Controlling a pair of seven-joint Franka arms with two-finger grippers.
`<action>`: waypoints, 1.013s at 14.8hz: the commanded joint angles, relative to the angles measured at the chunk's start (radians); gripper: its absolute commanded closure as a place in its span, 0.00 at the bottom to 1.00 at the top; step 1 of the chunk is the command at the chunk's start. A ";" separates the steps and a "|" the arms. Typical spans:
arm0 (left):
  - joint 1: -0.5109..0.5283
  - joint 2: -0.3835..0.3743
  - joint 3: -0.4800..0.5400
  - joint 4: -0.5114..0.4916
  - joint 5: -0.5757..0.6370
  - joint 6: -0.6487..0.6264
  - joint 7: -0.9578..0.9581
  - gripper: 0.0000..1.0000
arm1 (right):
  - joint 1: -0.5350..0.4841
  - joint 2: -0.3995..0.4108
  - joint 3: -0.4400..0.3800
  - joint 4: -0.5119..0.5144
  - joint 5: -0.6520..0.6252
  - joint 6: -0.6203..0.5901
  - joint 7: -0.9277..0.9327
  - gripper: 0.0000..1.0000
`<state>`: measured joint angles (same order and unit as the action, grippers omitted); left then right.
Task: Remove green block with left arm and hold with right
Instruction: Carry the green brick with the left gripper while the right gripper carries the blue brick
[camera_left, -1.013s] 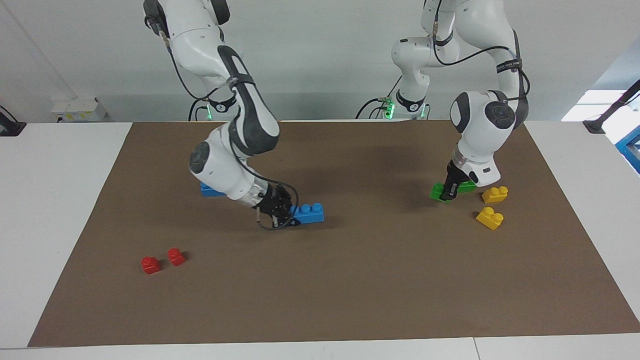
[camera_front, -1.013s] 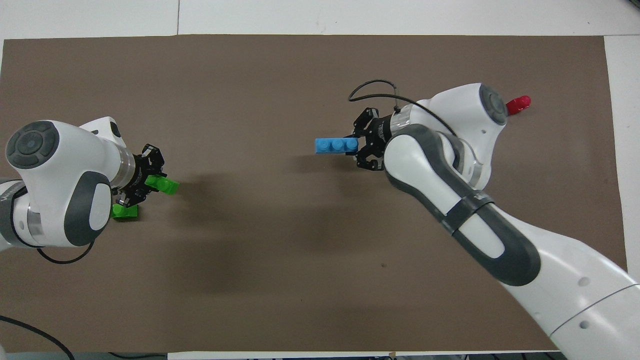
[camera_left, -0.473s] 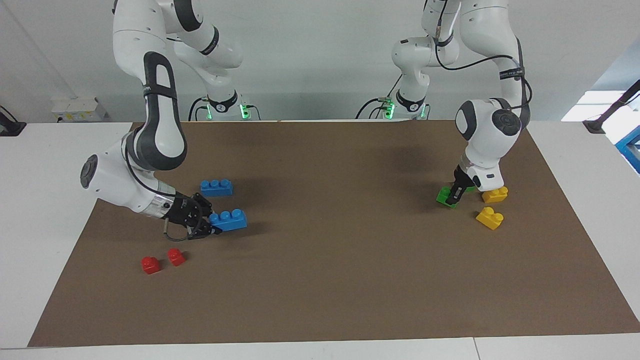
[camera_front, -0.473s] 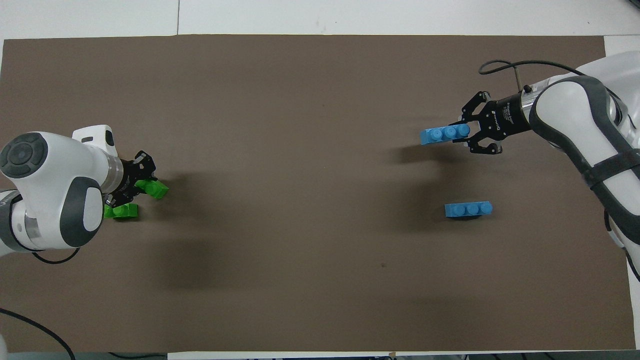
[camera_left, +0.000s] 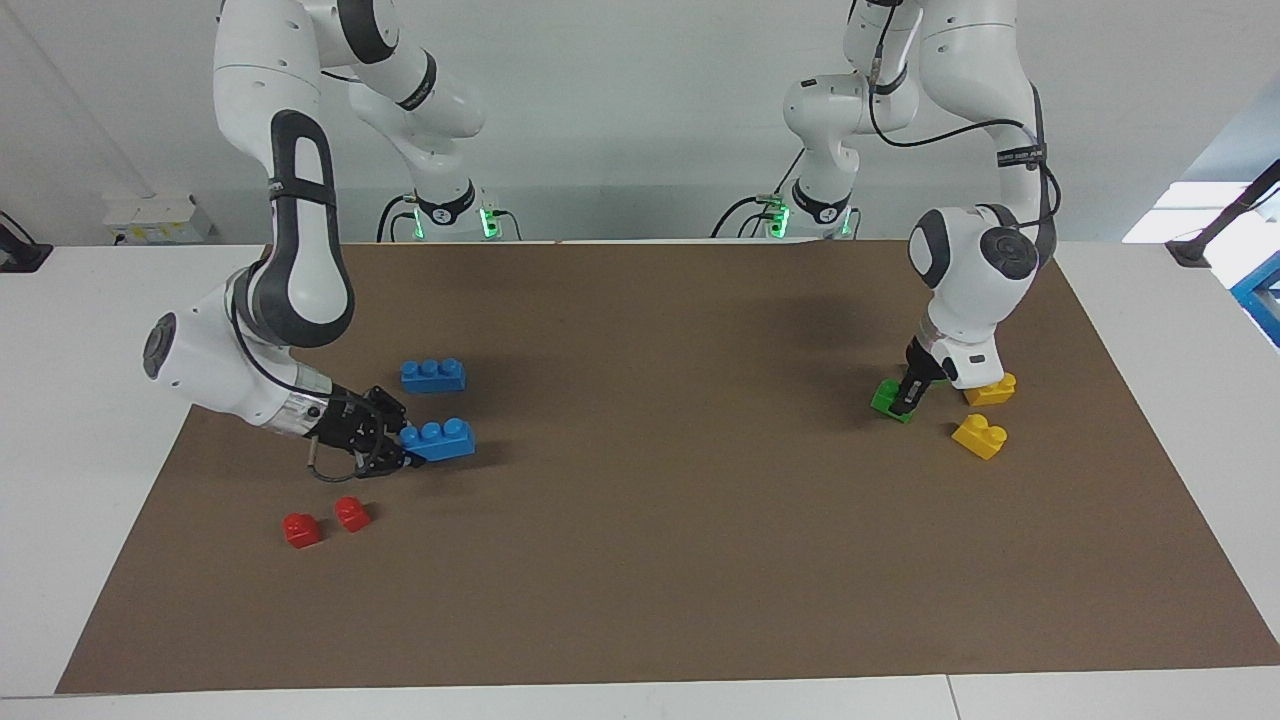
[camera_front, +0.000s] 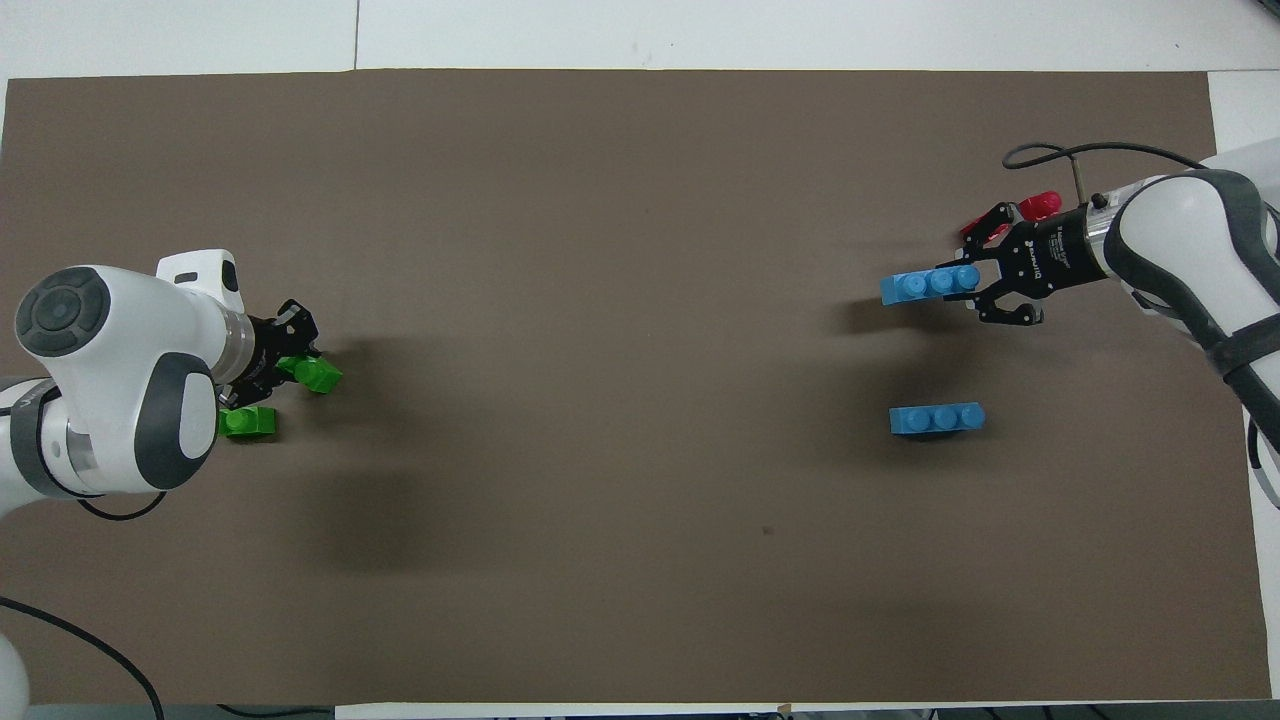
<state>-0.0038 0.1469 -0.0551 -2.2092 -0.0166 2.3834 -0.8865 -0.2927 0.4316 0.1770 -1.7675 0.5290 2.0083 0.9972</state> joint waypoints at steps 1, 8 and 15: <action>0.016 0.017 -0.009 -0.014 0.003 0.042 0.023 1.00 | -0.002 -0.030 0.016 -0.038 -0.015 0.017 -0.014 1.00; 0.015 -0.006 -0.008 0.070 0.003 -0.099 0.089 0.00 | 0.007 -0.043 0.016 -0.088 -0.015 0.056 0.056 1.00; 0.015 -0.036 -0.003 0.321 0.007 -0.397 0.148 0.00 | 0.007 -0.079 0.016 -0.220 -0.018 0.191 0.077 1.00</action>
<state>-0.0035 0.1245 -0.0535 -1.9417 -0.0166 2.0631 -0.7957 -0.2814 0.3986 0.1865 -1.9285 0.5289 2.1650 1.0583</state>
